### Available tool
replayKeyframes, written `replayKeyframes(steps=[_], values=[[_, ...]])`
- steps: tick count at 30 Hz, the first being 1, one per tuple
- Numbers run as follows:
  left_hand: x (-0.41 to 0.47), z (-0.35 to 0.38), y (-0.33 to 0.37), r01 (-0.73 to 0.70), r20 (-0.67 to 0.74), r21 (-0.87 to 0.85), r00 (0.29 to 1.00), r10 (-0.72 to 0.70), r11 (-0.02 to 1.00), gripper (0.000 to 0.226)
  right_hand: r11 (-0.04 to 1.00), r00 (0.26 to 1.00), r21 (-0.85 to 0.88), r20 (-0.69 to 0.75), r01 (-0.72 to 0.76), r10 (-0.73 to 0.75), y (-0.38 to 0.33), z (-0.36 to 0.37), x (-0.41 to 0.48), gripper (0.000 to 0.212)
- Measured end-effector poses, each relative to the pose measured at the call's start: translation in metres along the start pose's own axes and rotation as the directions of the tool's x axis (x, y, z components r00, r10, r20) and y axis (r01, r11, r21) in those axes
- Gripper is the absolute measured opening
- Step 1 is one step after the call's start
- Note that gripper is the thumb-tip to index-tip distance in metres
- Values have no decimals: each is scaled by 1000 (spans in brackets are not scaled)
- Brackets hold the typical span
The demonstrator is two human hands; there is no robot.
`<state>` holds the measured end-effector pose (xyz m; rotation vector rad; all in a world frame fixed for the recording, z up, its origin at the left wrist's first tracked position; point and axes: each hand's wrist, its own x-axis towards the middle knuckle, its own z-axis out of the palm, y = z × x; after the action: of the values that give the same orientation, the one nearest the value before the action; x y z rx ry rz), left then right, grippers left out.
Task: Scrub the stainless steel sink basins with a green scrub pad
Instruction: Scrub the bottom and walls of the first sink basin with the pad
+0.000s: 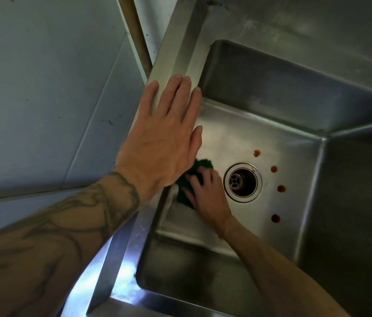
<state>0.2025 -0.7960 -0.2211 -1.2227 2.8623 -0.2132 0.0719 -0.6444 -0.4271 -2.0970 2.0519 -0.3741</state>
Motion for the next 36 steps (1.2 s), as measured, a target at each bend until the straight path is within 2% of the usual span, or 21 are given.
replayKeyframes(steps=[2, 3, 6, 8, 10, 11, 13, 14, 16, 17, 19, 21, 23, 24, 26, 28, 29, 31, 34, 36], values=[[1, -1, 0, -4, 6, -6, 1000, 4, 1000, 66, 987, 985, 16, 64, 158, -159, 14, -6, -12, 37], [1, -1, 0, -5, 6, -11, 1000, 5, 1000, 65, 988, 985, 23, 73, 152, -154, 22, -10, -10, 36], [1, 1, -1, -11, -4, 12, 1000, 11, 1000, 66, 995, 995, -3, -11, -100, 100, 35, -14, 26, 35], [1, 3, -3, -12, 0, 14, 1000, 12, 1000, 67, 955, 952, -4, -83, -296, 294, 26, -11, 48, 35], [1, 3, -4, -3, -15, 15, 1000, 3, 1000, 66, 944, 937, 22, -108, -331, 331, 5, -2, 48, 35], [1, 3, -4, -5, -22, 7, 1000, 5, 1000, 66, 962, 959, 19, -83, -271, 272, -4, 1, 37, 35], [1, 3, -3, -4, -30, -24, 1000, 3, 1000, 65, 999, 1000, 30, 0, -30, 30, -11, 4, 4, 35], [1, 2, -3, 2, -31, -41, 1000, -4, 999, 65, 996, 996, 38, 38, 77, -78, -6, 2, -8, 36], [1, 1, -3, 14, -28, -59, 999, -16, 998, 64, 988, 987, 42, 55, 148, -150, 14, -4, -7, 36], [0, 1, -3, 18, -32, -65, 999, -20, 998, 64, 994, 994, 32, 36, 101, -102, 23, -5, 2, 36], [-5, 0, -1, 35, -53, -74, 998, -39, 997, 62, 996, 996, 2, -27, -86, 86, 30, -9, 28, 34], [-22, 0, 4, 70, -62, -83, 995, -76, 994, 60, 964, 960, 0, -90, -265, 264, 24, -9, 47, 33], [-55, -1, 15, 98, -49, -89, 994, -102, 991, 61, 952, 947, 7, -103, -306, 305, 7, -6, 46, 32], [-77, -1, 21, 105, -30, -92, 994, -108, 990, 61, 966, 962, 10, -80, -260, 260, -1, -3, 36, 33], [-120, -3, 29, 122, 19, -95, 993, -121, 988, 64, 999, 999, 16, 15, -34, 34, -10, -1, 4, 38], [-149, -4, 32, 123, 46, -89, 992, -119, 988, 66, 985, 981, 20, 86, 173, -174, -2, -5, -16, 42], [-156, -4, 31, 126, 46, -92, 991, -122, 988, 65, 979, 974, 28, 91, 203, -205, 6, -7, -14, 42], [-158, -3, 29, 132, 35, -110, 991, -129, 985, 63, 995, 992, 20, 72, 101, -102, 15, -12, 4, 38], [-157, 1, 30, 146, 41, -80, 989, -143, 986, 64, 982, 982, 2, -28, -188, 188, 4, -7, 31, 35], [-159, 1, 33, 151, 46, -60, 988, -149, 987, 65, 979, 979, 25, -43, -201, 202, -18, -1, 19, 36]])
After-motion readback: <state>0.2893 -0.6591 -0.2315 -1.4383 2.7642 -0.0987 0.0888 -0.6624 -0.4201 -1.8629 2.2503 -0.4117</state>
